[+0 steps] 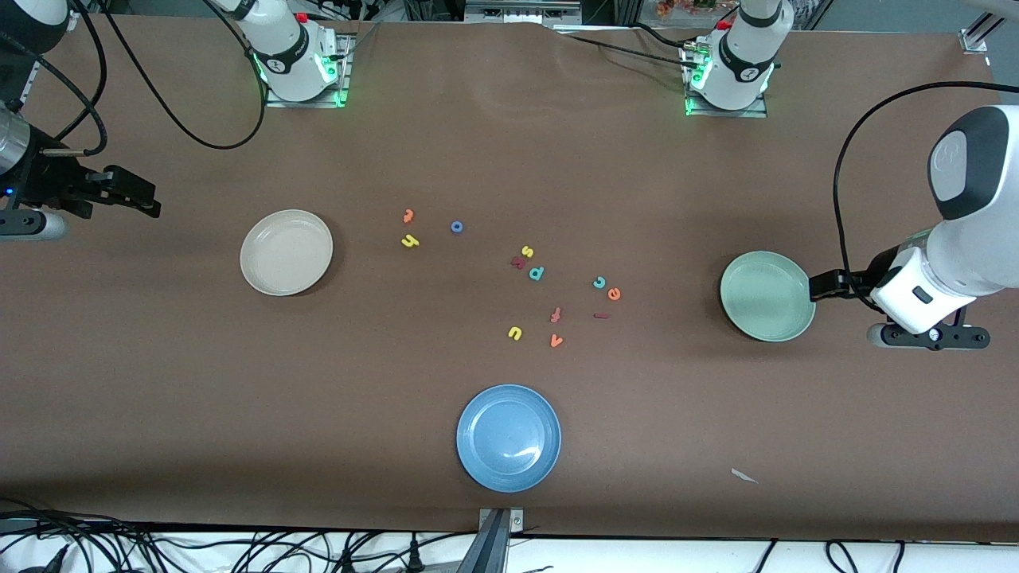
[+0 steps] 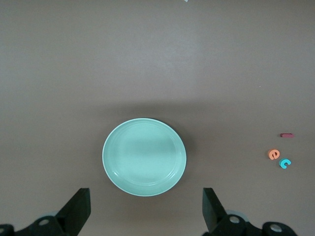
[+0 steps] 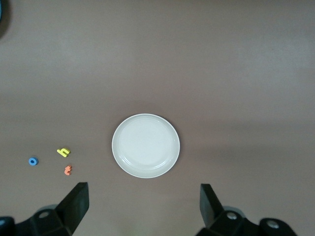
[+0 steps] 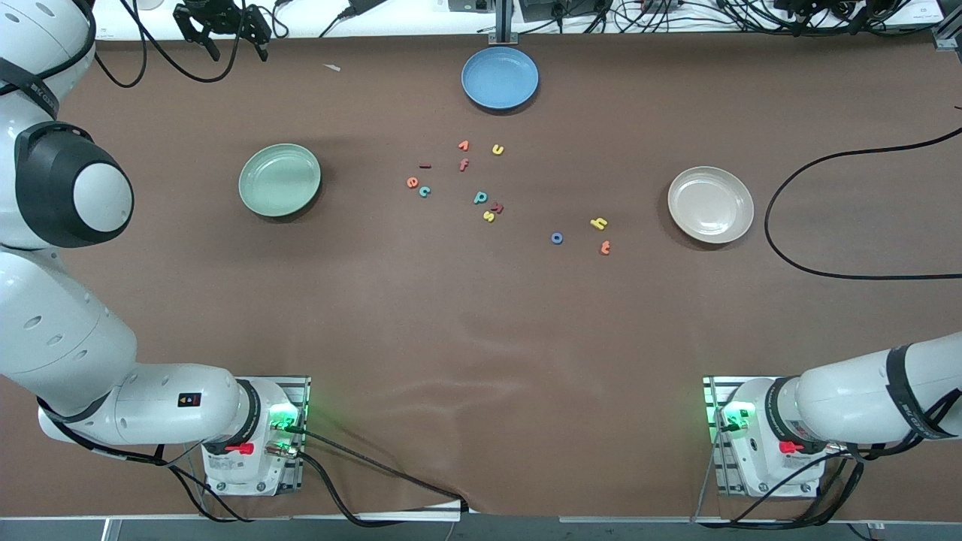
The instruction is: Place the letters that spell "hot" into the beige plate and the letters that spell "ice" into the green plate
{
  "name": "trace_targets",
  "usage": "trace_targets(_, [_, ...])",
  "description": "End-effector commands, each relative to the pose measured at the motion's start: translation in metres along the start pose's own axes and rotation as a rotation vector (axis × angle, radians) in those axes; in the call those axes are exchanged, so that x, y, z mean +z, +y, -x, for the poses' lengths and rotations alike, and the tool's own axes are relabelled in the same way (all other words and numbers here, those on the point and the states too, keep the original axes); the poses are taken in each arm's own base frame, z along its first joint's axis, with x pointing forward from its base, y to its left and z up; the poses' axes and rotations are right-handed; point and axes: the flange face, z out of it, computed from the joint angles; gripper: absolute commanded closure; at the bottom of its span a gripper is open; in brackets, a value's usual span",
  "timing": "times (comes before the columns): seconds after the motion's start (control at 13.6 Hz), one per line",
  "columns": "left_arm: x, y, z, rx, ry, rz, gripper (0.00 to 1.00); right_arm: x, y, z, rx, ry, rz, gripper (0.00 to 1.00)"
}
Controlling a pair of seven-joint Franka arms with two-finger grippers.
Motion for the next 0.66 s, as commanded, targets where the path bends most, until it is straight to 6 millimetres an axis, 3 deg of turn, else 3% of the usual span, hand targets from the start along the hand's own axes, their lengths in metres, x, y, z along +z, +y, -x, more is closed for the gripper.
trace_targets(0.0, [0.0, 0.012, 0.002, 0.012, -0.001, 0.056, 0.0, -0.003, -0.003, 0.002, 0.005, -0.007, -0.013, 0.0])
trace_targets(0.37, [0.001, 0.014, 0.002, 0.007, -0.003, 0.059, 0.0, -0.002, -0.003, 0.002, 0.005, -0.009, -0.012, 0.0])
trace_targets(0.59, [0.006, 0.038, 0.0, -0.023, -0.013, 0.055, 0.0, -0.003, -0.003, 0.002, 0.005, -0.007, -0.012, 0.0])
